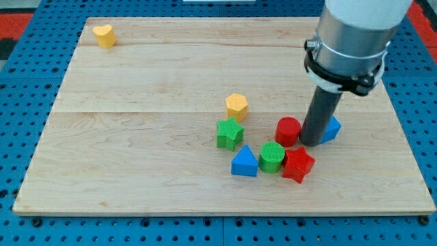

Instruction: Place the red circle above the hexagon

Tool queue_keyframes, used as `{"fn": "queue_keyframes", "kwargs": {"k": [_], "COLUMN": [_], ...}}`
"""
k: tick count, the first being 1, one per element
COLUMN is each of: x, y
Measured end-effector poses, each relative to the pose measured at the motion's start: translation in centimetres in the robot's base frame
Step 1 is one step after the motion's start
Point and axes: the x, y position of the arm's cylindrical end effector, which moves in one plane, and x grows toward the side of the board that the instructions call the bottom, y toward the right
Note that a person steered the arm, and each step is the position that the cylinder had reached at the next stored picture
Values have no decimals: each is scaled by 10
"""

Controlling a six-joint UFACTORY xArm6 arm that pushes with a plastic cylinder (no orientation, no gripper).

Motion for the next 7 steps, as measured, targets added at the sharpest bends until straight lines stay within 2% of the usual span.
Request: {"fn": "queue_keyframes", "kwargs": {"k": [1, 2, 3, 4, 5, 6, 7], "x": [-24, 34, 14, -22, -50, 3, 22], "y": [-27, -21, -45, -21, -21, -22, -59]}}
